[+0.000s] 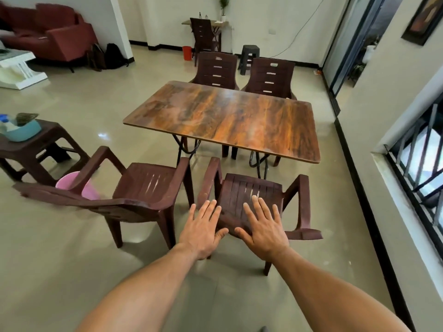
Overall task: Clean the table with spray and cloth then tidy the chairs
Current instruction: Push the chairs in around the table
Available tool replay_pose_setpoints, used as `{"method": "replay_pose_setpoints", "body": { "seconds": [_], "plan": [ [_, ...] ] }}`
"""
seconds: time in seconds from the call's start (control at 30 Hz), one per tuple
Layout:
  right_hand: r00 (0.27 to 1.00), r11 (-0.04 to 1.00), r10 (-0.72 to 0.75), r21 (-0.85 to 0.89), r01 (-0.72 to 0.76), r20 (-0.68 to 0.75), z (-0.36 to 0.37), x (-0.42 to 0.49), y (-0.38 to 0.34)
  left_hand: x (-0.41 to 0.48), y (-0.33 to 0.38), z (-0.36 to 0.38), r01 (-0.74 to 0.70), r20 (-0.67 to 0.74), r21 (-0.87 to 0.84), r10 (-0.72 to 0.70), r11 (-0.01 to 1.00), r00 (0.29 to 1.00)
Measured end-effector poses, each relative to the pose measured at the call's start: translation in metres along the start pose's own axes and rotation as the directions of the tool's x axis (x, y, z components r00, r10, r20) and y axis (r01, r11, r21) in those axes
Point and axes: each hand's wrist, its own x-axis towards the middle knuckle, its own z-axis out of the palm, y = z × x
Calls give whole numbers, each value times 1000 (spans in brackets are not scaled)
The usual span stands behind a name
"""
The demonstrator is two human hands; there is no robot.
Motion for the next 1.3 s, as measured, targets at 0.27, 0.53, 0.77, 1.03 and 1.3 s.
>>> {"method": "replay_pose_setpoints", "body": {
  "seconds": [0.27, 0.53, 0.77, 1.03, 1.3],
  "plan": [
    [973, 974, -228, 20, 227, 24, 3, 60, -157, -68, -134, 1, 218, 17, 6, -218, 976, 976],
    [874, 874, -484, 72, 480, 47, 19, 150, -316, -111, -283, 4, 458, 37, 16, -458, 889, 888],
    [874, 889, -451, 171, 424, 181, 40, 239, -424, -114, -400, 1, 501, 76, 31, -502, 865, 862],
    [867, 901, -434, 97, 423, 244, 32, 251, -436, -68, -481, 1, 256, 213, -3, -249, 967, 945],
    [958, 964, -265, 29, 264, 109, 47, 212, -456, -50, -504, 10, -24, 301, -35, 33, 999, 953]
  ]
}}
